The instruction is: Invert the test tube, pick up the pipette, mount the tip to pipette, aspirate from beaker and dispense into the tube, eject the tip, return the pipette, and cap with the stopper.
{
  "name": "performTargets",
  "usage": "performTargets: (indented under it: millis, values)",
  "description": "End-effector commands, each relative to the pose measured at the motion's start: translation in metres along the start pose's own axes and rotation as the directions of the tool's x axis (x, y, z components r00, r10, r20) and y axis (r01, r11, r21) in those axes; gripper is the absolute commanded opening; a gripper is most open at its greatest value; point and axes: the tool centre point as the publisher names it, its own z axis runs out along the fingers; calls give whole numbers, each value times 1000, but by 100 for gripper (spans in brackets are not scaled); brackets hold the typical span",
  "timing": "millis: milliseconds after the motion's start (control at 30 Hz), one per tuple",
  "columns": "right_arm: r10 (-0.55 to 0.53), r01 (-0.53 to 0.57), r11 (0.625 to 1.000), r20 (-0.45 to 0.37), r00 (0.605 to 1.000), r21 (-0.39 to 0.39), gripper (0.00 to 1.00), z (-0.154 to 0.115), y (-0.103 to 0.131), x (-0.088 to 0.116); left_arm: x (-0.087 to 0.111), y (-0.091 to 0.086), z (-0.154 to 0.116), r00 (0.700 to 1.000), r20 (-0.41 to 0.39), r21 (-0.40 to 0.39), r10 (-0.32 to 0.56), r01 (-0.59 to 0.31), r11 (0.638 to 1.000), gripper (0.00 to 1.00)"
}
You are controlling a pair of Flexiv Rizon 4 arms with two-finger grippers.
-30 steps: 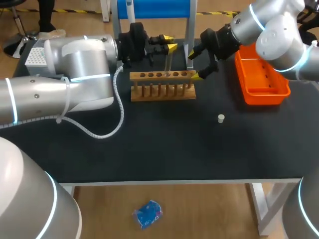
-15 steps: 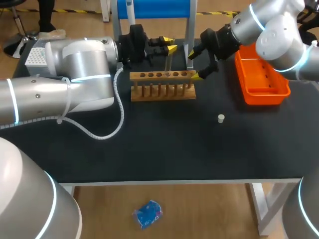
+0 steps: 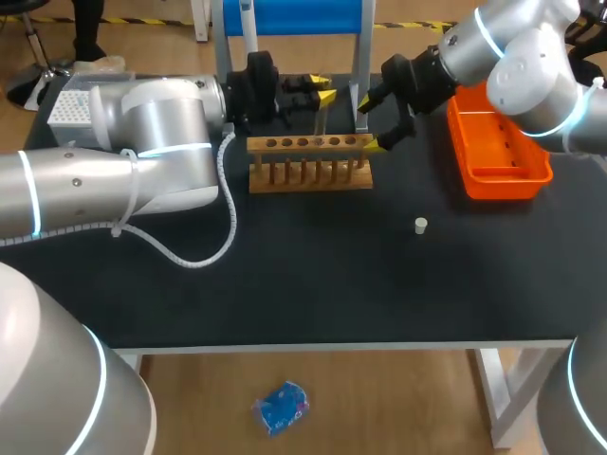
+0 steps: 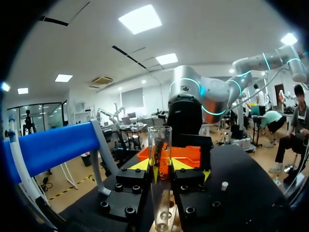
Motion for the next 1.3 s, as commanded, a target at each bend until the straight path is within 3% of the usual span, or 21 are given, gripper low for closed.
performTargets:
  millis: [33, 1300]
  values:
    - [0, 0, 1000, -5, 1000, 2, 100, -1, 0, -1, -3, 6, 3, 1000, -3, 5, -4, 4, 1000, 0]
    - [0, 0, 1000, -5, 1000, 2, 100, -1, 0, -1, -10, 42, 4, 998, -22, -104, -62, 59, 993, 0]
